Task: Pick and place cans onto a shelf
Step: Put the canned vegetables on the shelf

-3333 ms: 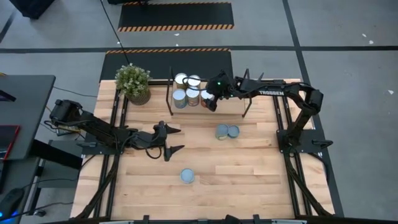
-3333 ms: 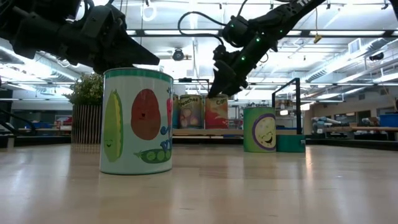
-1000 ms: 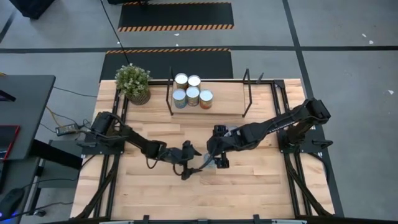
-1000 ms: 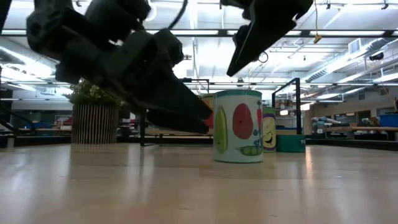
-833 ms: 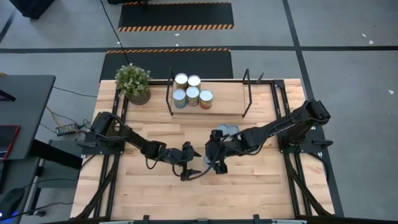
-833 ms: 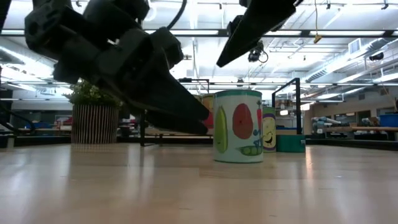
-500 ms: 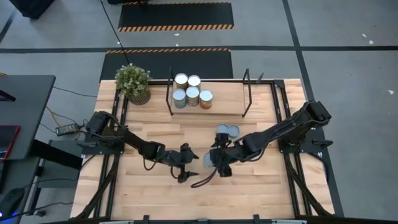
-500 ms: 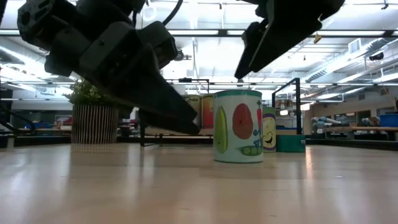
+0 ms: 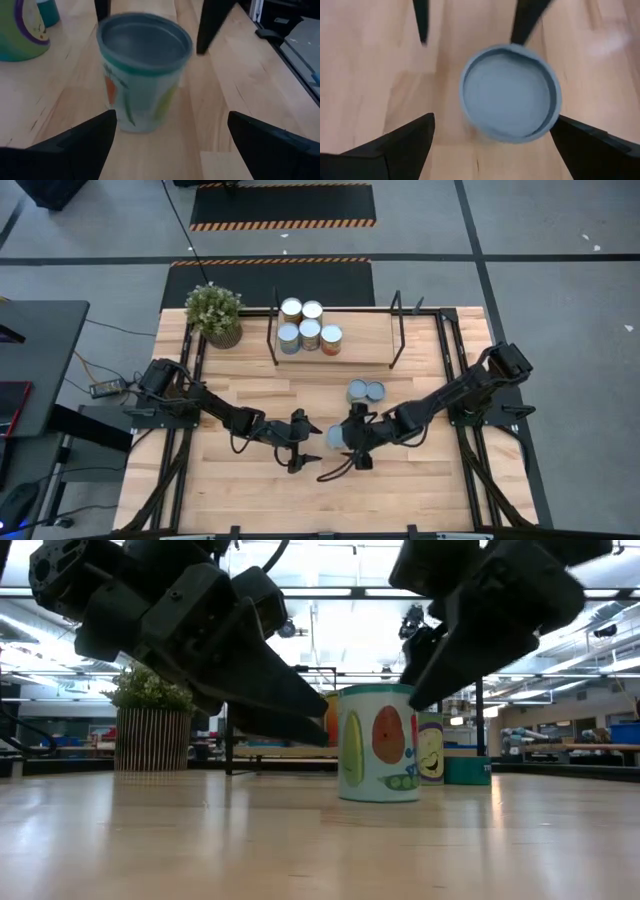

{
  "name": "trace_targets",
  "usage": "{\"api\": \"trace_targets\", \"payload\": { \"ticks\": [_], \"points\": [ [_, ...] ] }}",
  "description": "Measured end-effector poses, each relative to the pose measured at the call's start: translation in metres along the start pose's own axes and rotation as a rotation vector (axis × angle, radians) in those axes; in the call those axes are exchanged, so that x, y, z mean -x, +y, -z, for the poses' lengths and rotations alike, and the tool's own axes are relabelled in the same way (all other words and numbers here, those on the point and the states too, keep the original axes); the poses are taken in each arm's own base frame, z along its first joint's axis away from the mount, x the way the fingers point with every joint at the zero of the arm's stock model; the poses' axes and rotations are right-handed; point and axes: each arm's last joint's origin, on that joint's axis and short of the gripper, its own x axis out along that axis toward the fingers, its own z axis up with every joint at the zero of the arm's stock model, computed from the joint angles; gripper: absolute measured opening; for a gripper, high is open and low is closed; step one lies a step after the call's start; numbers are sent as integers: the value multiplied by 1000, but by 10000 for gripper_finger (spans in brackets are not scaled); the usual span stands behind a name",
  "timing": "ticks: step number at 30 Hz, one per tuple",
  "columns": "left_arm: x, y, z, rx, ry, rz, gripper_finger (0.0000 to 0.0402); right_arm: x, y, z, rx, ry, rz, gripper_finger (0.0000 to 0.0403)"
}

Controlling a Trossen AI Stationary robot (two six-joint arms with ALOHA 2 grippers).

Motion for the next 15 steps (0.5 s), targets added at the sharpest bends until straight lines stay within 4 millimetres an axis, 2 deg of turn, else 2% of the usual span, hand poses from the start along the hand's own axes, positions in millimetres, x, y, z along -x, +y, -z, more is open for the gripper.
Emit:
{"api": "trace_targets", "payload": {
  "ticks": [4, 10, 15],
  "points": [
    [0, 0, -1, 3, -12, 4, 389, -6, -5, 3, -18, -82, -18, 397],
    [0, -1, -4, 14, -41, 3, 389, -15, -13, 4, -32, -102, -11, 397],
    [0, -2, -6, 14, -63, 11, 389, -33, -13, 7, 7, -118, -36, 391]
  ]
}}
